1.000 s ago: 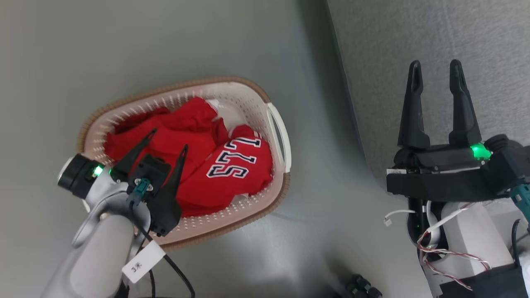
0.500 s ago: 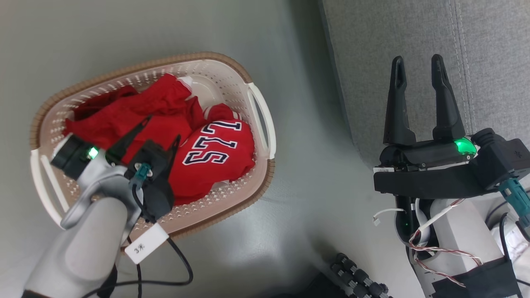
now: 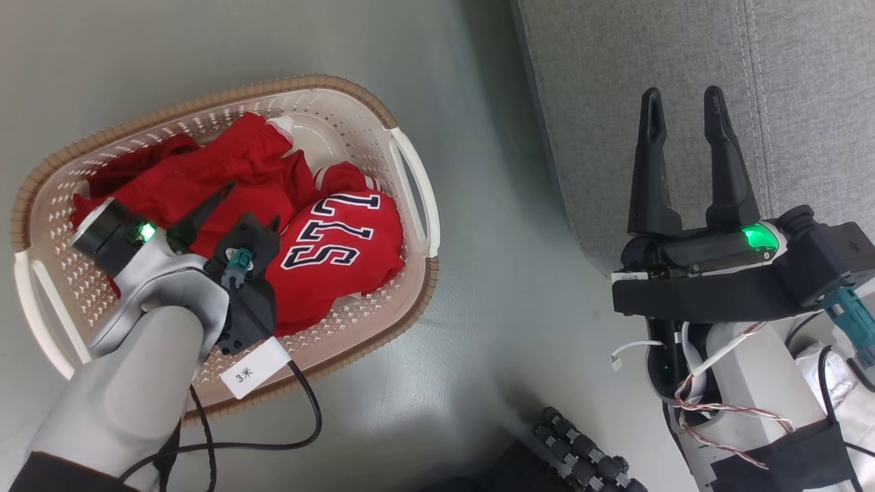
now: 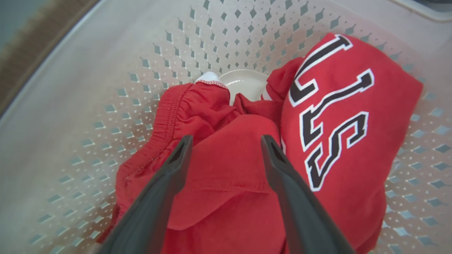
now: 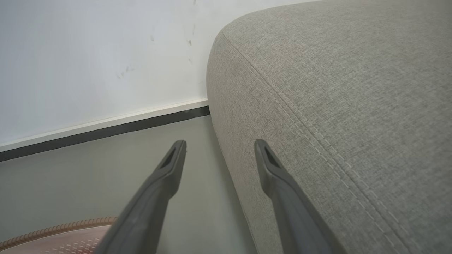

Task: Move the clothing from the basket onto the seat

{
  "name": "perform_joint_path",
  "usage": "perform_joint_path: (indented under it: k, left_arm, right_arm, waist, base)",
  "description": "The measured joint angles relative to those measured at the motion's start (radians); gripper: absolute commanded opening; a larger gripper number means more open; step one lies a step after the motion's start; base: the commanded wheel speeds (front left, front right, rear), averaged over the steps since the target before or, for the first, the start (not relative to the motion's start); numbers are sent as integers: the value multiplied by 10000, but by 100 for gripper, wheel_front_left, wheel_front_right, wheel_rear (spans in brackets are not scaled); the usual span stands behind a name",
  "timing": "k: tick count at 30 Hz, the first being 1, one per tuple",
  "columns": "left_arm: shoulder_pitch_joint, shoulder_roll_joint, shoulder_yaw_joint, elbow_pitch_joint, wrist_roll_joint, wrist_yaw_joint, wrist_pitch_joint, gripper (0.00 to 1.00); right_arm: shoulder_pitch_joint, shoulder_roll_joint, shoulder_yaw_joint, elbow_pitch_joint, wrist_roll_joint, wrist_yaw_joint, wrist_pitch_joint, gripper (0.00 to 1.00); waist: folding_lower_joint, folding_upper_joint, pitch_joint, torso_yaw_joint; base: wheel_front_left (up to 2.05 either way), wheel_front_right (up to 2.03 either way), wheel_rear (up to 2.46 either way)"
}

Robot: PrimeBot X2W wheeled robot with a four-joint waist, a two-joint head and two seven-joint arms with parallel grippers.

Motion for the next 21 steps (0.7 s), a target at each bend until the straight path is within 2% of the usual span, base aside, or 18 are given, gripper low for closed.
perform_joint_path:
  k: [11,19,20,21]
  left_arm:
    - [-400,23,-35,556,150,94,493,100]
    - [-475,303,-2,934,318,190,725,100]
    - [-513,303,-8,991,339,201,782,98]
    - [-555,290,-13,1020,343,226,790,67]
  right_arm:
    - [-2,10,313,-38,249,0,0,100]
    - [-2,17,456,-77,474,0,0,100]
    - [0,19,437,-63,495,0,0,100]
    - [3,17,422,-54,523,0,0,100]
  waist:
    - [1,-1,157,-184]
    - [0,-1,367,-445]
    - [0,-1,388,-476]
    - [1,-1,402,-500]
  base:
    - [0,0,0]
    - [0,0,0]
    - [0,0,0]
    - [0,0,0]
